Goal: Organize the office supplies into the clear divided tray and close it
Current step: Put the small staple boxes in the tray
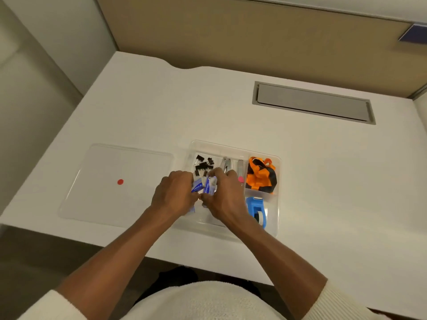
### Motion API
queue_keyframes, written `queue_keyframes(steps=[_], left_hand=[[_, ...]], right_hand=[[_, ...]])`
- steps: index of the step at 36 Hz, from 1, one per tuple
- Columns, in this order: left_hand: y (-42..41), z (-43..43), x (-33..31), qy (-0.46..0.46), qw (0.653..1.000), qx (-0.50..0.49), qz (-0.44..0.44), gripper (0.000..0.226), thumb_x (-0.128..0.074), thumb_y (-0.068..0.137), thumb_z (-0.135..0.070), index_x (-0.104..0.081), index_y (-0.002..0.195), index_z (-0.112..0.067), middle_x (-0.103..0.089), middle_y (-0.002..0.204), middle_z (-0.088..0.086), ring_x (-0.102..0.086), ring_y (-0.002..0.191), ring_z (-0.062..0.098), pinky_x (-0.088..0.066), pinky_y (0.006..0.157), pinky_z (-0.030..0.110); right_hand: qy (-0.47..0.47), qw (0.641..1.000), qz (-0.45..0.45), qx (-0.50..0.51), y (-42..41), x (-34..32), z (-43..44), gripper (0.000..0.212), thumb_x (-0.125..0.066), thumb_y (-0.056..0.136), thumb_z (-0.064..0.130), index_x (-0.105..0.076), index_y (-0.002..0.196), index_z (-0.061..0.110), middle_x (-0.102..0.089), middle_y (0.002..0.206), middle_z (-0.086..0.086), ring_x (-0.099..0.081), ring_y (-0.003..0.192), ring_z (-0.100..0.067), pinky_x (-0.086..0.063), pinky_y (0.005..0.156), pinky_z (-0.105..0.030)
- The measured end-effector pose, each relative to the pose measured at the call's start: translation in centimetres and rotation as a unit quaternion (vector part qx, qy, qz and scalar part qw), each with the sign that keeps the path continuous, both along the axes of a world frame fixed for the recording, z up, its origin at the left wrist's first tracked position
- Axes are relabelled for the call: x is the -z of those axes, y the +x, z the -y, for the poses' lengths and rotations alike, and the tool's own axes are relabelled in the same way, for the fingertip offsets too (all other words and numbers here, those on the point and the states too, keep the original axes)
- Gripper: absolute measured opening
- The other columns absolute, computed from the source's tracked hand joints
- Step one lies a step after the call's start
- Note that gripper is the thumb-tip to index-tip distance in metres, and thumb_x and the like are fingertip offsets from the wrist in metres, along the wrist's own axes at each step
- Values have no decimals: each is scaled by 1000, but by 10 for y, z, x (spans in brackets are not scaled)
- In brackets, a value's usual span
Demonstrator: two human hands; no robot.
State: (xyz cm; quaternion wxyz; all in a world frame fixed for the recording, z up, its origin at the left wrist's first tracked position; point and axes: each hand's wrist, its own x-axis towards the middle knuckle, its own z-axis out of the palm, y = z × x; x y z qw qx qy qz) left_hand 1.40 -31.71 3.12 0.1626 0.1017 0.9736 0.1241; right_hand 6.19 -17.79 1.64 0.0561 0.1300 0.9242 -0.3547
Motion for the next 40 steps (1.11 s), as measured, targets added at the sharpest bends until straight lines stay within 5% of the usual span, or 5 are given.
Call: queue_keyframes(steps=[4,8,13,20,40], left_hand=[[-8,10,7,-17,1000,-7,14,30,-79,85,-40,-68,100,-17,-71,91,3,-61,70,20,-55,62,30],[-12,11,8,-6,1000,-7,16,27,-78,85,-37,-62,93,-16,-69,93,7,-57,71,22,-47,58,31],[-9,7,11,6,1000,-1,18,31,-75,88,-33,-48,83,-18,-54,83,5,-52,72,23,-35,53,29],[-8,9,25,33,999,16,6,30,-73,92,-36,-51,79,-20,-70,89,6,-54,67,21,-39,56,29],[-3,49,18,46,997,-57,-34,32,-66,92,-55,-72,91,-24,-74,84,-3,-68,72,19,-51,60,28]], right_hand=[[21,999,5,23,-3,5,25,60,-87,78,27,-55,128,21,-52,122,-11,-65,90,-25,-50,69,-26],[25,999,17,45,-3,8,38,56,-84,79,29,-56,125,18,-53,122,-12,-52,79,-16,-44,67,-24],[9,997,40,59,-3,10,41,53,-83,81,27,-59,127,16,-54,131,-11,-62,96,-20,-43,77,-23],[15,994,85,68,-5,10,21,44,-71,84,-5,-69,124,13,-69,123,-6,-65,110,-20,-55,96,-31],[36,999,9,-20,-12,6,26,21,-70,93,24,-72,113,21,-74,105,4,-67,88,-8,-60,84,-34]])
